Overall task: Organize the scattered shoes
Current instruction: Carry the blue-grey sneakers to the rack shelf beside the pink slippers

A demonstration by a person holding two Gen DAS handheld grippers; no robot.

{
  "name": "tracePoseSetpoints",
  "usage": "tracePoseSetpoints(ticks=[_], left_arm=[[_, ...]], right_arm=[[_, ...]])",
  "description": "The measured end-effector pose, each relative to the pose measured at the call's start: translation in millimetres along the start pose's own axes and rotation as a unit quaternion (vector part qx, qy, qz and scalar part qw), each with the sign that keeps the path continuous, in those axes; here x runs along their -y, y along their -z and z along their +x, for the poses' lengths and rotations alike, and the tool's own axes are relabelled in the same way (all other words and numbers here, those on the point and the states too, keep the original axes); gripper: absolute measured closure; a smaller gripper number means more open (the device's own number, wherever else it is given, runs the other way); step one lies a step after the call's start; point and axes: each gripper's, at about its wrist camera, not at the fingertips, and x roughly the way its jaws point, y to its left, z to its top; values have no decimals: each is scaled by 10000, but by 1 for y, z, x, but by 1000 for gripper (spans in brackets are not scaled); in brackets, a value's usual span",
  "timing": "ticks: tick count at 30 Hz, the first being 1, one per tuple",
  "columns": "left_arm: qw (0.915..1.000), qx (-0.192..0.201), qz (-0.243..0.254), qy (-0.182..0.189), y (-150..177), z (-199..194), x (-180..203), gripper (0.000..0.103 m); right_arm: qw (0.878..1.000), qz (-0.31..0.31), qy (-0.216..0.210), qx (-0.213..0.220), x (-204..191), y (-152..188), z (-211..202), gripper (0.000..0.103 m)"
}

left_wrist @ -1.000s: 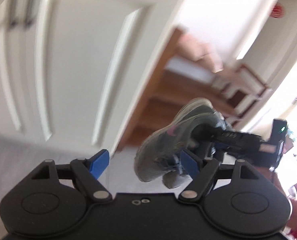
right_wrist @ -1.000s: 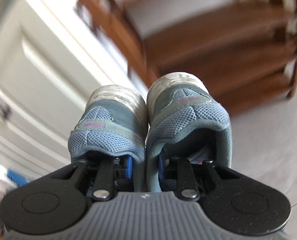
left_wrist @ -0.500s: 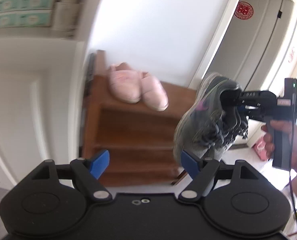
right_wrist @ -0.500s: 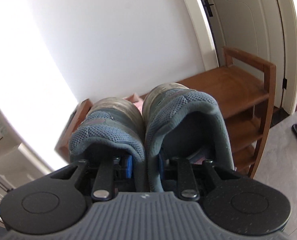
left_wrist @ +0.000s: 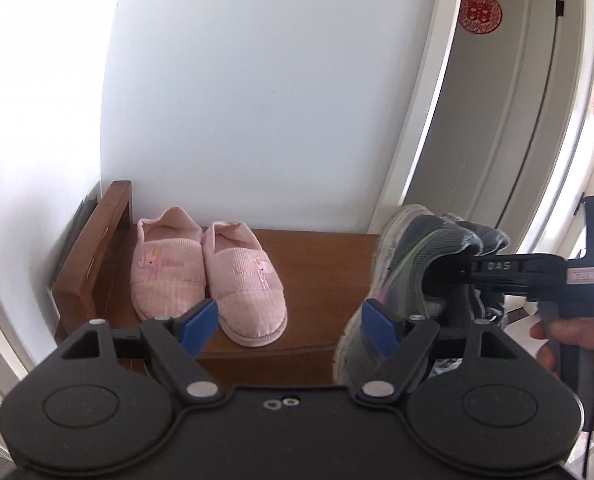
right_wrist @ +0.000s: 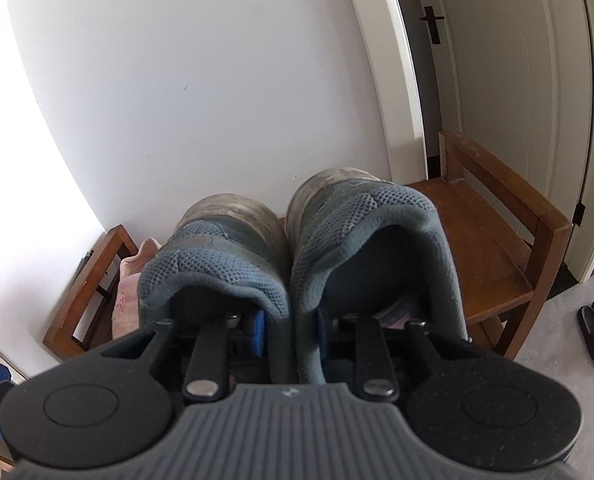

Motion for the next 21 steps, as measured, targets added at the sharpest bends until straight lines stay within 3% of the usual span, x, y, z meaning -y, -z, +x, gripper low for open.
tracePoseSetpoints(ticks=[7,15,21], left_arm=[[9987,-249,122,-426,-29,56,-18,24],[9992,-257,204,-207,-69,111,-31,24],[9988,-367,309,-123,-93,152,-52,24]], right_arm=[[9993,24,247,-289,9,-14,21,75],[9969,-14,548,-559,7,-37,66,75],[9935,90,853,-751,10,-64,137,75]])
